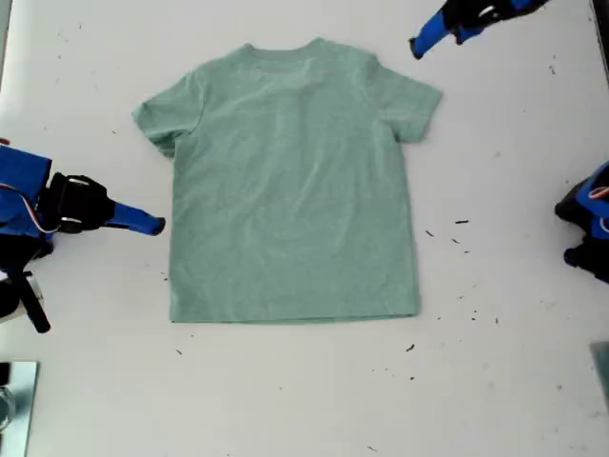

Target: Fold t shirt

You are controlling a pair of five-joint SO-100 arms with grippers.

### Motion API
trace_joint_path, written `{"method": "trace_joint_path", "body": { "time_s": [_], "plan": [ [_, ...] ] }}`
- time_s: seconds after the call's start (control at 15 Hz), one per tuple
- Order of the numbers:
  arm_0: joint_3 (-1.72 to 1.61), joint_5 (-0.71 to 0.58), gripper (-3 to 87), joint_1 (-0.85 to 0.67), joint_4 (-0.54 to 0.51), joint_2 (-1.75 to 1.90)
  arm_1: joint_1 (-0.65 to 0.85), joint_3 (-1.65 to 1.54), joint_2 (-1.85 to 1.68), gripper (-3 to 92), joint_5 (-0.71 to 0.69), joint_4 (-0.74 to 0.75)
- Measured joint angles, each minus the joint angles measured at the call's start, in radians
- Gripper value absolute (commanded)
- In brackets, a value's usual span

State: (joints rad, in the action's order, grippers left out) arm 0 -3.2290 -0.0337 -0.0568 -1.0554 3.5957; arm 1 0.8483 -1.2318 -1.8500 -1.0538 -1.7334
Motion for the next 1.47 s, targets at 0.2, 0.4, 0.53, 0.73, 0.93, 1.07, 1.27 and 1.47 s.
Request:
{"method": "trace_joint_path", "body": {
  "time_s": [0.2, 0.4, 0.53, 0.73, 0.93, 1.07, 1.27, 1.47],
  "plan": [
    [-0.003, 0.000, -0.1, 0.000, 0.000, 0.000, 0.032, -0.353, 0.006, 35.7, -0.031, 0.238],
    [-0.003, 0.000, -0.1, 0.002, 0.000, 0.000, 0.084, -0.644, 0.080, 36.0, -0.046, 0.589],
    [-0.003, 0.000, -0.1, 0.002, 0.005, 0.000, 0.098, -0.641, 0.150, 35.2, -0.051, 0.658],
    [-0.005, 0.000, -0.1, 0.002, 0.008, 0.000, 0.098, -0.445, 0.155, 34.6, -0.060, 0.479],
    [-0.005, 0.000, -0.1, 0.002, 0.008, 0.000, 0.095, -0.120, 0.155, 34.0, -0.087, 0.225],
    [-0.005, 0.000, -0.1, 0.000, 0.008, 0.000, 0.092, -0.106, 0.186, 34.1, -0.098, 0.212],
    [-0.005, 0.000, -0.1, 0.000, 0.008, 0.000, 0.118, -0.236, 0.212, 34.1, -0.114, 0.311],
    [-0.005, 0.000, -0.1, 0.000, 0.008, 0.000, 0.124, -0.399, 0.310, 32.1, -0.114, 0.489]
  ]
}}
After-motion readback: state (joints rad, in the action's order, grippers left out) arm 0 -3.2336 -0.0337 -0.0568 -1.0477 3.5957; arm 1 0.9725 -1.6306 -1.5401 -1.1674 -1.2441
